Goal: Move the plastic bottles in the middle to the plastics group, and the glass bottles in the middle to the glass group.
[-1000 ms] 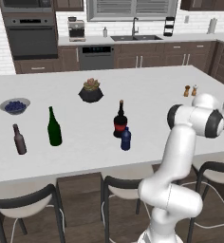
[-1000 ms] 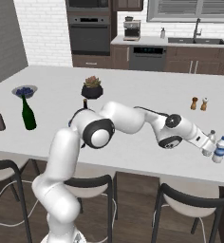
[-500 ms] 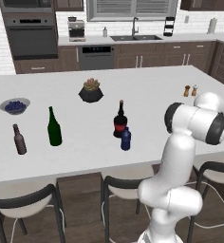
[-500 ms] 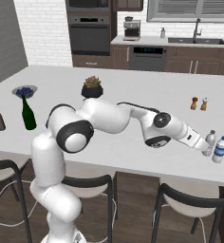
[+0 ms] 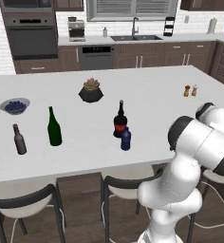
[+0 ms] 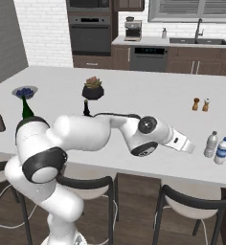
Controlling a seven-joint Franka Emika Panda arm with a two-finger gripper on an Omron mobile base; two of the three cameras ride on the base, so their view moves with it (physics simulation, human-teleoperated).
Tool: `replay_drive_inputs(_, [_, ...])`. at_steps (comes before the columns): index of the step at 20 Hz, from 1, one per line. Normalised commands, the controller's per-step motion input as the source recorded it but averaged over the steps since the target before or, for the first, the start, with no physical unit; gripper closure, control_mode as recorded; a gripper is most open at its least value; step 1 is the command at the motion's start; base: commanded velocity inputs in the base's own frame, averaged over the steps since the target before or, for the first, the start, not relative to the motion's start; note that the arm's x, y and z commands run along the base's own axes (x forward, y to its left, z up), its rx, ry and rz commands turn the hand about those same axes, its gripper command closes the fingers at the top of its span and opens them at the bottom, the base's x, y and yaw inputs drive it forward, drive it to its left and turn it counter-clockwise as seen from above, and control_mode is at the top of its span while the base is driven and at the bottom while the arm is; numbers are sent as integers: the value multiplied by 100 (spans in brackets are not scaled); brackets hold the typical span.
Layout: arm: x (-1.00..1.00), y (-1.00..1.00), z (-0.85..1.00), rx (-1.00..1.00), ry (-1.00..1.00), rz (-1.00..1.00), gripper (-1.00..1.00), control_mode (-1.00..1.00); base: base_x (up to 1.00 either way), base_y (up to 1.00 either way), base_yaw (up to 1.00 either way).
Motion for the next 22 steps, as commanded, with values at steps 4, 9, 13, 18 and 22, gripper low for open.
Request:
replay_drive_inputs(4, [13, 74, 69, 17, 17, 25, -100, -100, 0, 0, 0])
replay_drive_inputs(9, [22, 76, 62, 17, 23, 35, -100, -100, 0, 0, 0])
replay_drive_inputs(13, [4, 73, 27, 12, 19, 40, -100, -100, 0, 0, 0])
replay_drive_inputs(18, [-36, 99, 0, 0, 2, 31, -100, -100, 0, 0, 0])
replay_drive_inputs(22, [-57, 100, 0, 0, -3, 15, -100, -100, 0, 0, 0])
